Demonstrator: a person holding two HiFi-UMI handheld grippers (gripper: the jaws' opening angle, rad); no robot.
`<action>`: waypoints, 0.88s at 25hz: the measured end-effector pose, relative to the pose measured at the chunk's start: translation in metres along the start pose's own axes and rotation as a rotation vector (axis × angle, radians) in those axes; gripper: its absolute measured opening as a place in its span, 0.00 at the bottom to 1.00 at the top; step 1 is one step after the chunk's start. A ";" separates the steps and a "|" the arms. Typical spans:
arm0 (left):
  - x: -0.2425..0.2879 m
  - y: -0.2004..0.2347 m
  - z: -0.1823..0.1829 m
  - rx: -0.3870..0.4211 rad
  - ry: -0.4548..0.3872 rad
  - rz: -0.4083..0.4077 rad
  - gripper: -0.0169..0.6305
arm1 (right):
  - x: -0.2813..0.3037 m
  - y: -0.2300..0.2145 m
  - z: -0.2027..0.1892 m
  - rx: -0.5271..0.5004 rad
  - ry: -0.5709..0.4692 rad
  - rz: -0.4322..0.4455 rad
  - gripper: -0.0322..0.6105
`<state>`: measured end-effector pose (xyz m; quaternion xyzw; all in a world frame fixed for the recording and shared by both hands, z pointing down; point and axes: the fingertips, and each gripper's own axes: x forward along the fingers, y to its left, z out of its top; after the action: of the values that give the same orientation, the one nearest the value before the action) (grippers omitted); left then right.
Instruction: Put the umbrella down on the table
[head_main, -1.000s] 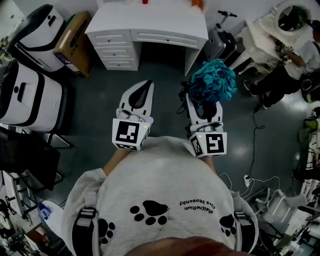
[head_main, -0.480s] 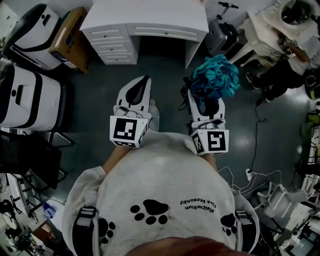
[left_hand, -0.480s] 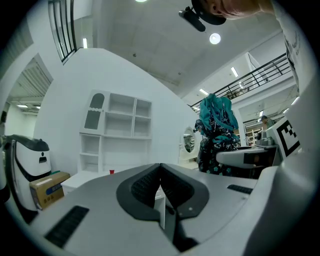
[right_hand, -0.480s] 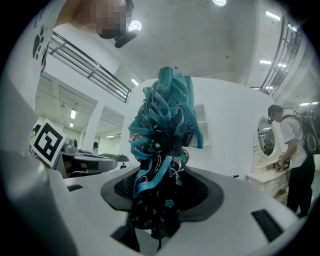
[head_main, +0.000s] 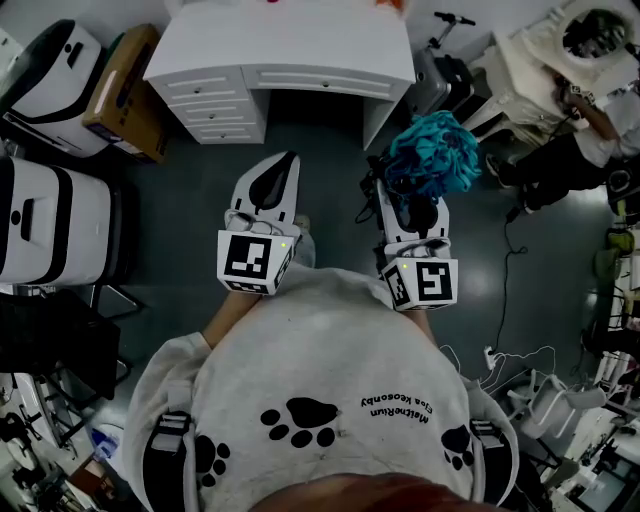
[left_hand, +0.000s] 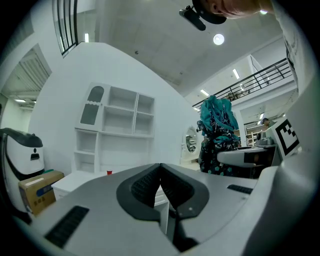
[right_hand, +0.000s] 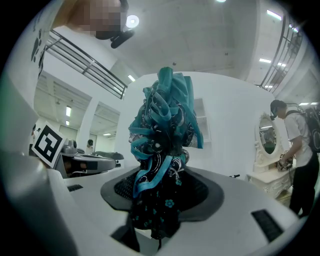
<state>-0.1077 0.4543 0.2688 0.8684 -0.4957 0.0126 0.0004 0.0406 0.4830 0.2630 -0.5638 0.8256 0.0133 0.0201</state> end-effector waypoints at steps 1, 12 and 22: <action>0.011 0.008 0.001 0.000 0.000 -0.005 0.05 | 0.013 -0.003 0.000 0.000 0.003 -0.003 0.42; 0.134 0.085 0.013 -0.006 -0.006 -0.092 0.05 | 0.141 -0.045 0.000 -0.003 0.021 -0.082 0.42; 0.212 0.130 0.009 -0.001 0.006 -0.135 0.05 | 0.223 -0.074 -0.011 0.022 0.032 -0.118 0.42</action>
<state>-0.1118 0.2059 0.2629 0.8998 -0.4360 0.0149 0.0033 0.0284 0.2479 0.2630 -0.6113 0.7913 -0.0060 0.0137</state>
